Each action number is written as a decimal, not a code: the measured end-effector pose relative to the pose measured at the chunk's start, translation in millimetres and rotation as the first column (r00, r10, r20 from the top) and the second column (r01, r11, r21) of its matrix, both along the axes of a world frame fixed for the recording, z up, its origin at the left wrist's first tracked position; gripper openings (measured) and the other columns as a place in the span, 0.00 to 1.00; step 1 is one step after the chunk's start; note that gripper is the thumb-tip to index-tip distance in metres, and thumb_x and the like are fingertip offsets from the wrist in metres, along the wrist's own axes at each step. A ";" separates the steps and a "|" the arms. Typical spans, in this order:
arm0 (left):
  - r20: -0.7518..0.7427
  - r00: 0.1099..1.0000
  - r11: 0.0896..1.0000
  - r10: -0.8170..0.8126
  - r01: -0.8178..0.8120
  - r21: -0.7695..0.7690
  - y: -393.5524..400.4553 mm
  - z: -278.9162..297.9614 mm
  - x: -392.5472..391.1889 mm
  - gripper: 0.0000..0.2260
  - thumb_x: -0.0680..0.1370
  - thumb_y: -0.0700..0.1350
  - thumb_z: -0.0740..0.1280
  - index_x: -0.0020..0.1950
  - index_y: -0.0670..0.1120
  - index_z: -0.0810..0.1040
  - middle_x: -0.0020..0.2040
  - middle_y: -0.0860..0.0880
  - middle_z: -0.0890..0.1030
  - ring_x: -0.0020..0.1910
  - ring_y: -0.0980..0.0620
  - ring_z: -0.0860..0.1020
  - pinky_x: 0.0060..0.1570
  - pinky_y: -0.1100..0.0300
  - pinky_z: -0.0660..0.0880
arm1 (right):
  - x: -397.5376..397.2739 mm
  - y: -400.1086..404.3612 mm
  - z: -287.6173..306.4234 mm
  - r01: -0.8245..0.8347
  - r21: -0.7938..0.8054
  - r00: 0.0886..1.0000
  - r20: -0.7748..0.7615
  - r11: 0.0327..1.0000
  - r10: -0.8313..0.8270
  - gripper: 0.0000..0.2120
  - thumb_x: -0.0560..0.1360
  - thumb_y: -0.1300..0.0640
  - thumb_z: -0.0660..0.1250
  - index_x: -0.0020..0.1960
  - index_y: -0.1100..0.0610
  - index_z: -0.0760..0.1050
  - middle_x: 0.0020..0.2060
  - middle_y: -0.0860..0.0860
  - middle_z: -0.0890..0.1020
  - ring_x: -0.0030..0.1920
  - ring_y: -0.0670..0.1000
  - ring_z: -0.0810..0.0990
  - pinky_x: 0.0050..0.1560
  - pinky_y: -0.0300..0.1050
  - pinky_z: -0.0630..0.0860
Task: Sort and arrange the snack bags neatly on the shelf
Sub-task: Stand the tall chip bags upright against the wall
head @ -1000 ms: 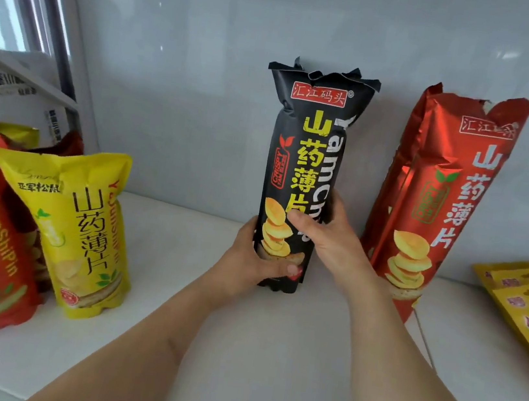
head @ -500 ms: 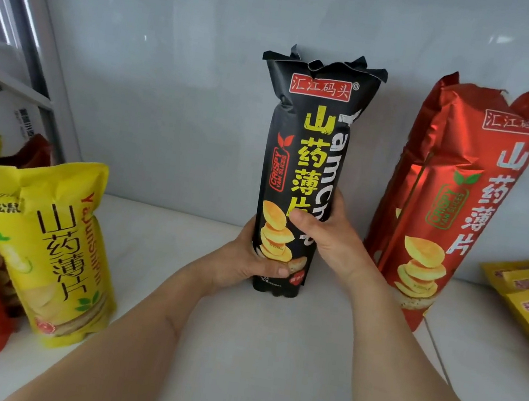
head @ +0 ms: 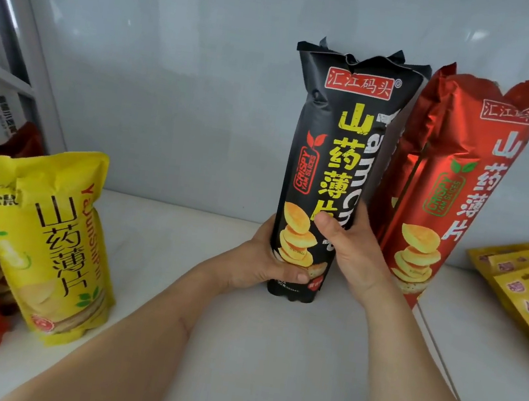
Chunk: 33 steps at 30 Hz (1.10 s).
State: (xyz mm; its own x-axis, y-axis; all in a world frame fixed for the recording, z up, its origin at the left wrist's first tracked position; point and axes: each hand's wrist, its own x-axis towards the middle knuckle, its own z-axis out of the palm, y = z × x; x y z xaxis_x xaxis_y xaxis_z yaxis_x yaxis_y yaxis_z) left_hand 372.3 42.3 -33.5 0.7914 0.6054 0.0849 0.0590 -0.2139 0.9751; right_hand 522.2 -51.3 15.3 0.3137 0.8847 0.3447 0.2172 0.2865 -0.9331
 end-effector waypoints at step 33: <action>-0.243 0.682 0.312 0.690 0.023 0.950 -70.7 -4.3 -61.1 0.17 0.83 0.54 0.59 0.68 0.49 0.76 0.60 0.48 0.81 0.55 0.45 0.80 0.49 0.55 0.73 | -55.7 -73.4 -57.2 0.604 -0.252 0.724 0.571 0.756 -0.387 0.22 0.79 0.45 0.65 0.67 0.57 0.73 0.63 0.54 0.78 0.63 0.57 0.76 0.55 0.47 0.71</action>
